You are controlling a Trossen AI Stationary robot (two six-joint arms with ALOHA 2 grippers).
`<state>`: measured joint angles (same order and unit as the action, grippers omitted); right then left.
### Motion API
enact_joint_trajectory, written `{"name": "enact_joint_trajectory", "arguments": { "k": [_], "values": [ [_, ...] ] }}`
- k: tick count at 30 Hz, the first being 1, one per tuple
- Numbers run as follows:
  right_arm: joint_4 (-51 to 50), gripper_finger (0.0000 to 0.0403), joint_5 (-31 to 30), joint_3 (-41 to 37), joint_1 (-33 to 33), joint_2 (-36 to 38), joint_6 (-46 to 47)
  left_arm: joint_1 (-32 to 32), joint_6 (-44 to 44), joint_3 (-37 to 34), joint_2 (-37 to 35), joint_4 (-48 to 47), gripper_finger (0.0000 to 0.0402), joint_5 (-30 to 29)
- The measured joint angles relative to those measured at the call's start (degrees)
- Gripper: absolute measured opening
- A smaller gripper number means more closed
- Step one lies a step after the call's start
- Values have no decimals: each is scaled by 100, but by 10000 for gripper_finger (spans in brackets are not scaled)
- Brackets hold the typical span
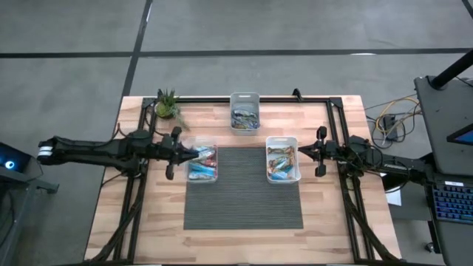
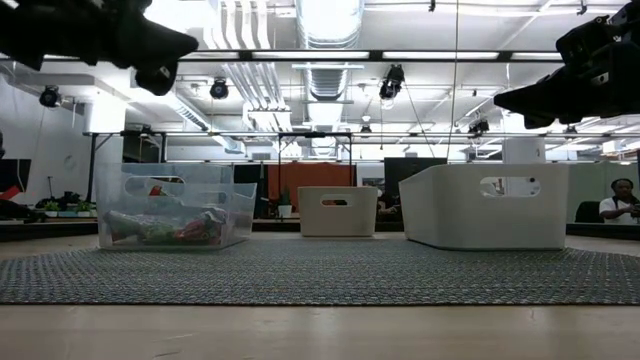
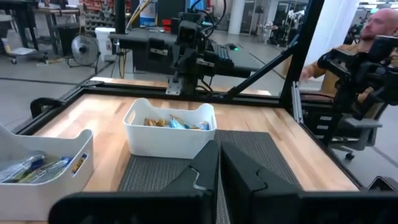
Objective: Pick and place Granola Bars by type
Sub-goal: Return to Home Position
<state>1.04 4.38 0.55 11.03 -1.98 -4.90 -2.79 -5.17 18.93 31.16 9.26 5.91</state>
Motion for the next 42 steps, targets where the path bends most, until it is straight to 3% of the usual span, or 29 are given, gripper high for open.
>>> {"name": "enact_joint_trajectory", "arguments": {
  "k": [22,37,42],
  "values": [
    [0,9,0,-1,0,0,15,-2,96,-1252,-1781,3,0,57],
    [0,9,2,0,-1,0,-6,-2,166,-1723,-2011,21,0,43],
    [0,9,0,0,0,0,-6,0,343,-1839,-2011,-16,0,-225]
  ]
}}
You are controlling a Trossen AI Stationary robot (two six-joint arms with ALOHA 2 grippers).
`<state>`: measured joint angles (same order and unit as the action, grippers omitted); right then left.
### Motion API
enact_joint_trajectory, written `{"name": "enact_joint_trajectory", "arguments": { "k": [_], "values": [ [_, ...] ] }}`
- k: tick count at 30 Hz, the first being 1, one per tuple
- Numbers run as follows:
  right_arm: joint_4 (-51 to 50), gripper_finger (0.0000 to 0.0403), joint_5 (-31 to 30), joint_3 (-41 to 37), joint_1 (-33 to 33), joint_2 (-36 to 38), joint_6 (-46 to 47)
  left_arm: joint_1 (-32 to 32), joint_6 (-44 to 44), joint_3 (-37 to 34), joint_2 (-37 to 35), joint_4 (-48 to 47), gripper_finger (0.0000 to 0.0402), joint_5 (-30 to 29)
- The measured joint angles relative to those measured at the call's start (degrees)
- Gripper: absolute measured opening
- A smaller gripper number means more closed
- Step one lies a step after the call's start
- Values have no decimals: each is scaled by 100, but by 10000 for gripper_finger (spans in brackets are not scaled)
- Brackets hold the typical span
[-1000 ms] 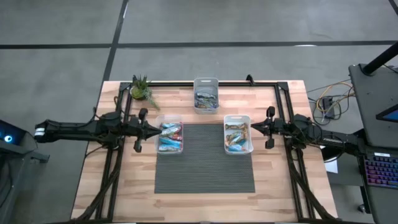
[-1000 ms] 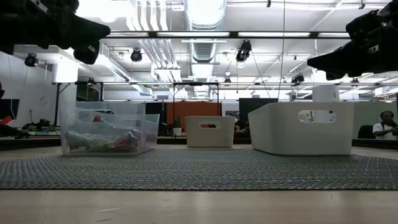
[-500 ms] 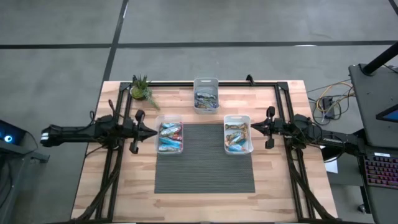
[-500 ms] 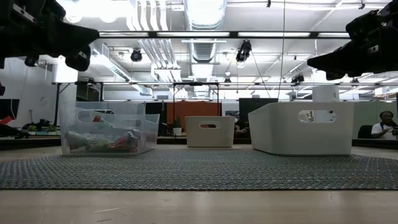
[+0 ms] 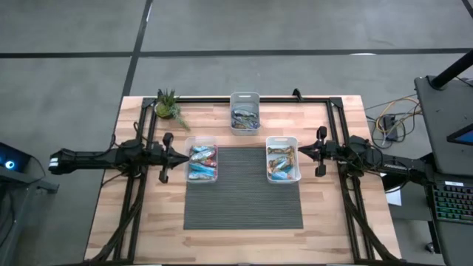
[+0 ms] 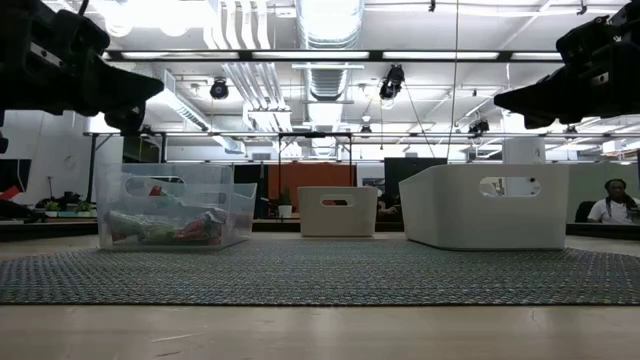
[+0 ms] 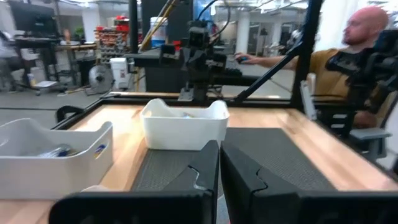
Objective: Pick and place Granola Bars by type
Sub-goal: Return to Home Position
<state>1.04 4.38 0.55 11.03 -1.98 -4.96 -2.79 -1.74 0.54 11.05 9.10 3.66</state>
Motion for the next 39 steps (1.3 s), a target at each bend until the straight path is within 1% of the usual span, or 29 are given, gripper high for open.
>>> {"name": "enact_joint_trajectory", "arguments": {
  "k": [6,19,39],
  "values": [
    [0,9,2,0,-1,0,10,0,195,0,0,-171,0,-211],
    [0,9,0,-1,-1,0,1,0,213,-4,0,-777,0,-229],
    [0,9,2,1,0,0,-1,0,385,-9,0,-816,0,-484]
  ]
}}
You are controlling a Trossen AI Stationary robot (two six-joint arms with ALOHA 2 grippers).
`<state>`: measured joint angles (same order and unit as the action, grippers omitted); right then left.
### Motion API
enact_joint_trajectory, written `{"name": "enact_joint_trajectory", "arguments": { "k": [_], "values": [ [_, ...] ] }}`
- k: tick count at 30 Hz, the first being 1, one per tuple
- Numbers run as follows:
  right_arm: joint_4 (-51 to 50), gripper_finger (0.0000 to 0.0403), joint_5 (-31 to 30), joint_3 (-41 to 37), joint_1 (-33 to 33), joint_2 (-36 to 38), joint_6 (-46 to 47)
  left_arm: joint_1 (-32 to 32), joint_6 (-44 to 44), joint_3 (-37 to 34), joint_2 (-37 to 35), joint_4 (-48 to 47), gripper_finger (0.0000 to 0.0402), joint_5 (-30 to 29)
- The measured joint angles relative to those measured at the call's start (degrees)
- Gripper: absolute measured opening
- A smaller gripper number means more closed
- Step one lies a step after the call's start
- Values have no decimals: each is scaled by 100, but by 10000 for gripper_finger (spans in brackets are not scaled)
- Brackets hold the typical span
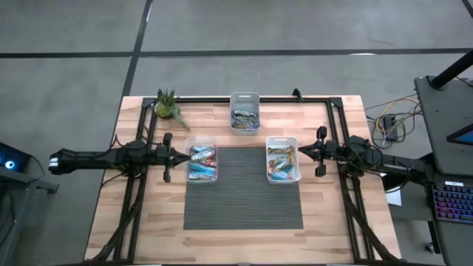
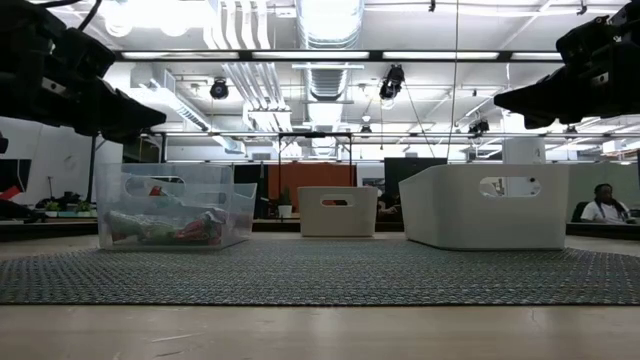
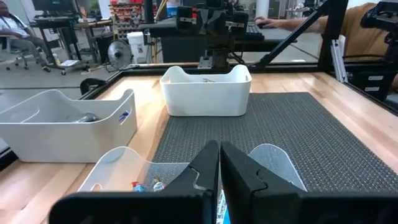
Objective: Pick and place Granola Bars by type
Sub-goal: Return to Home Position
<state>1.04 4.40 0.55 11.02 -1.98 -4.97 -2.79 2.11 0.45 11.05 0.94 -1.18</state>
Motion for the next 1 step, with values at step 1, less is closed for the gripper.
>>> {"name": "enact_joint_trajectory", "arguments": {
  "k": [1],
  "values": [
    [0,9,-1,-1,0,0,4,0,2,-1,0,24,0,-13]
  ]
}}
